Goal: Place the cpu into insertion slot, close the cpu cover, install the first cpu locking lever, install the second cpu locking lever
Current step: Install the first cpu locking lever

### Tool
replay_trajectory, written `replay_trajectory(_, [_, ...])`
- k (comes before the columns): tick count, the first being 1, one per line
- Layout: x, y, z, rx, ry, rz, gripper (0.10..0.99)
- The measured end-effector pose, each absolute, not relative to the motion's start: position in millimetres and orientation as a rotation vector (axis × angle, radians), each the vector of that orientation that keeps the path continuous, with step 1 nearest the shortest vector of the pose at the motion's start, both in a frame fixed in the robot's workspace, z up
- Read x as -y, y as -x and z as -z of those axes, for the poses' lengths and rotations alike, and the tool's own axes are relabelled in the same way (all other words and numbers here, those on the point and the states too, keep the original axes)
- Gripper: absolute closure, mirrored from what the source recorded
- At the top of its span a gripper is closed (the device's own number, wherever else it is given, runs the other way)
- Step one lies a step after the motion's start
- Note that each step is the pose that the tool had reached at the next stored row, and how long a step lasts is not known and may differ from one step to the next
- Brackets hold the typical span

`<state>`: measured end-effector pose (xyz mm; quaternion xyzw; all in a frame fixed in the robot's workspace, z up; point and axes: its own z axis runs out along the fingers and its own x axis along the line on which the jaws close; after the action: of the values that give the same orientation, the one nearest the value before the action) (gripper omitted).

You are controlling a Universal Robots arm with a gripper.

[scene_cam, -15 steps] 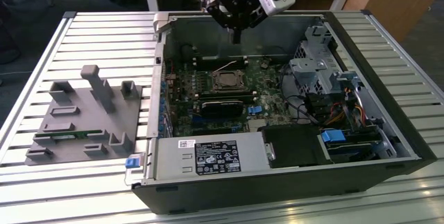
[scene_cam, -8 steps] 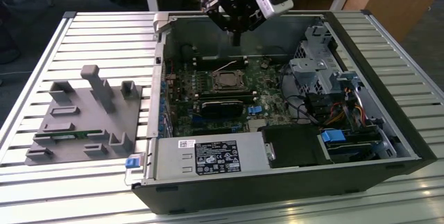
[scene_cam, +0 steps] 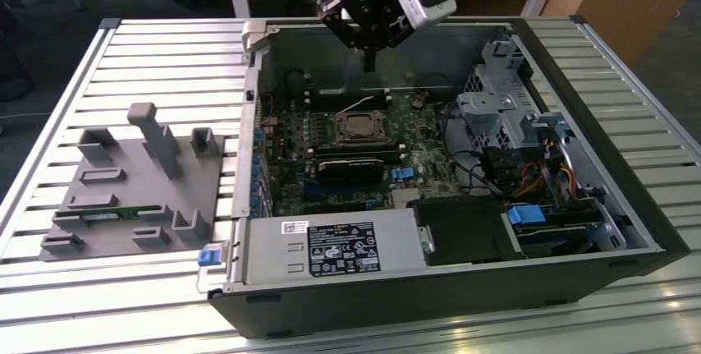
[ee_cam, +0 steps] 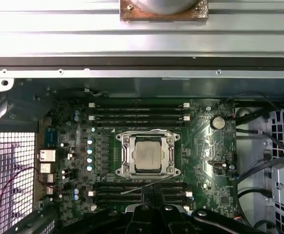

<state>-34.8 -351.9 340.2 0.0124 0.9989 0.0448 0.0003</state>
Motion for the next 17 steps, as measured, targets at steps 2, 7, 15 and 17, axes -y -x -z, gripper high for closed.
replay_trajectory(2, [352,36,-336,-3.138,-0.039,-0.14,0.98])
replay_trajectory(7, [352,36,-330,-3.135,-0.039,-0.2,0.98])
replay_trajectory(15, [351,38,-317,-3.134,-0.039,-0.208,0.98])
replay_trajectory(17, [351,38,-316,-3.134,-0.038,-0.208,0.98])
